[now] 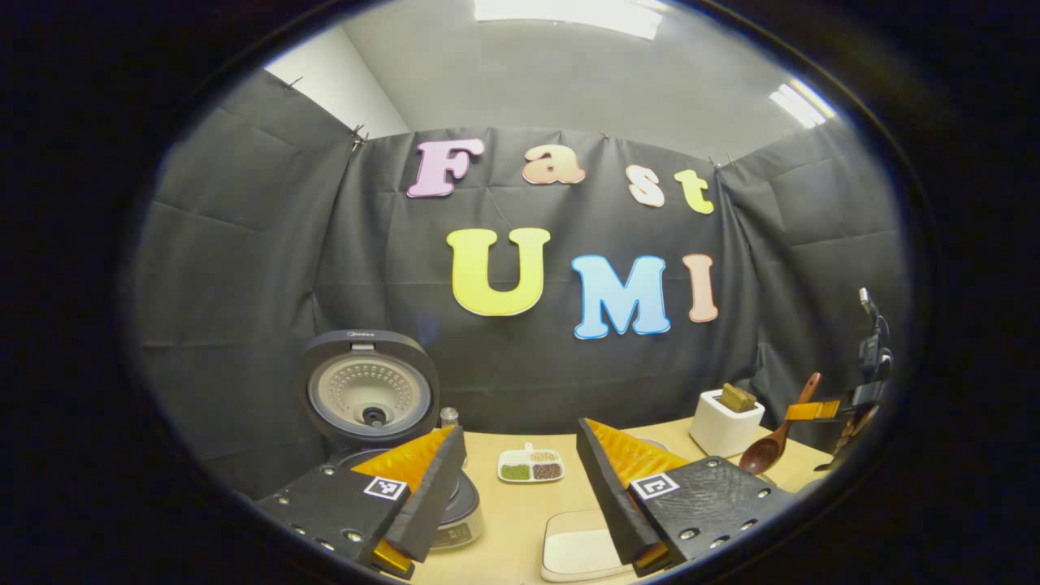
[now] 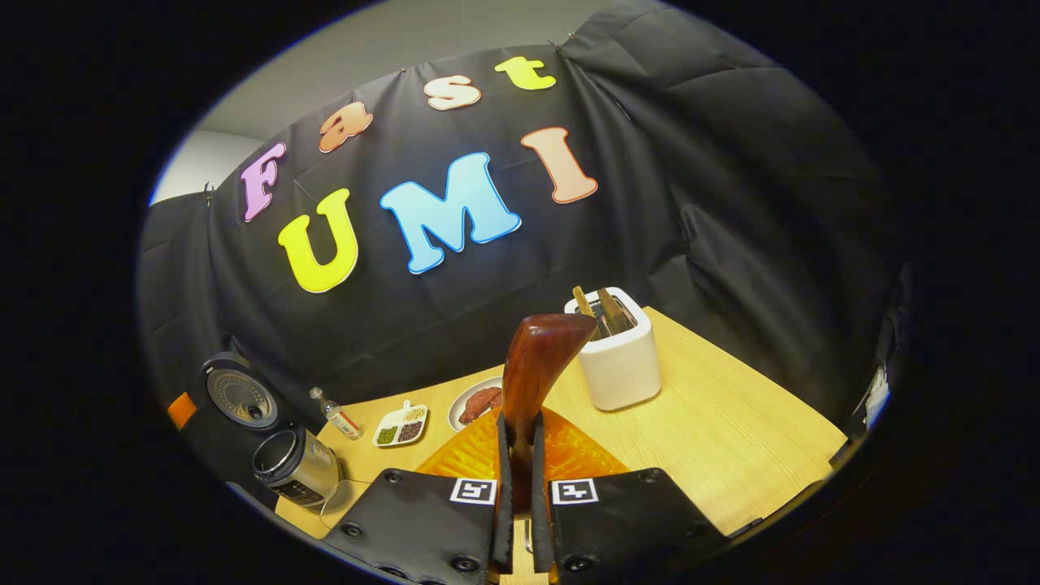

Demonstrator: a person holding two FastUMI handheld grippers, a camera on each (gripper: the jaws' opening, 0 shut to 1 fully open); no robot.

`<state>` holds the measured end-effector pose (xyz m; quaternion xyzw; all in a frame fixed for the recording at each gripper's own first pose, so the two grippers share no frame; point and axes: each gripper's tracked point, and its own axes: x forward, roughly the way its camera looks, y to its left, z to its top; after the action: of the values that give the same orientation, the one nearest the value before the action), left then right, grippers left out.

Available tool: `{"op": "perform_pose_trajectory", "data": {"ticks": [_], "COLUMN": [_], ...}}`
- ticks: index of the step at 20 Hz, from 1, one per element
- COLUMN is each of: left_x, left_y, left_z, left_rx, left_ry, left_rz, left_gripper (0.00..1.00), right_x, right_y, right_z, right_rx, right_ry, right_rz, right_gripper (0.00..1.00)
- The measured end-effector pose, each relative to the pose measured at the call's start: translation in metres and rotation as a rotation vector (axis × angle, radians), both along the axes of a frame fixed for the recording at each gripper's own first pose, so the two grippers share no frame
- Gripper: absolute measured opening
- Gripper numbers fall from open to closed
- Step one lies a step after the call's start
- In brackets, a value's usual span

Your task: Close the left gripper, press the button to open the rice cooker; take a wooden spoon from the chopstick holder with the right hand, scoop a spoonful of rice and pour it into the rice cooker, then put the wooden spoon back into the chopstick holder.

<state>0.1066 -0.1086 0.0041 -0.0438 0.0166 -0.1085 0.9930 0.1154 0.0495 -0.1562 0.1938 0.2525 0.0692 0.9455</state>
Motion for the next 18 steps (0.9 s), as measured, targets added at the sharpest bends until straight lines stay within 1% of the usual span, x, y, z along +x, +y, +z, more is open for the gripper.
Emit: {"op": "perform_pose_trajectory", "data": {"ticks": [7,8,9,10,17,18], "left_x": [0.001,0.001,0.0,0.0,-0.003,-0.004], "left_y": [-0.011,-0.012,-0.012,-0.011,-0.002,0.0], "left_z": [0.0,0.0,0.0,0.001,-0.002,-0.001], "left_rx": [0.017,0.018,0.019,0.02,0.033,0.035], "left_ry": [0.002,0.002,0.002,0.003,0.01,0.01], "left_rz": [-0.013,-0.012,-0.011,-0.01,0.005,0.008], "left_gripper": [0.83,0.84,0.84,0.84,0.84,0.84], "right_x": [-0.021,-0.024,-0.027,-0.032,-0.038,-0.039], "right_y": [-0.006,-0.006,-0.007,-0.008,-0.004,-0.004], "right_z": [-0.033,-0.038,-0.044,-0.049,-0.077,-0.079], "right_rx": [-0.012,-0.014,-0.016,-0.019,-0.017,-0.02], "right_ry": [0.063,0.076,0.087,0.098,0.146,0.141], "right_rz": [0.004,0.005,0.005,0.004,0.002,-0.009], "right_gripper": [0.11,0.07,0.07,0.11,0.11,0.11]}}
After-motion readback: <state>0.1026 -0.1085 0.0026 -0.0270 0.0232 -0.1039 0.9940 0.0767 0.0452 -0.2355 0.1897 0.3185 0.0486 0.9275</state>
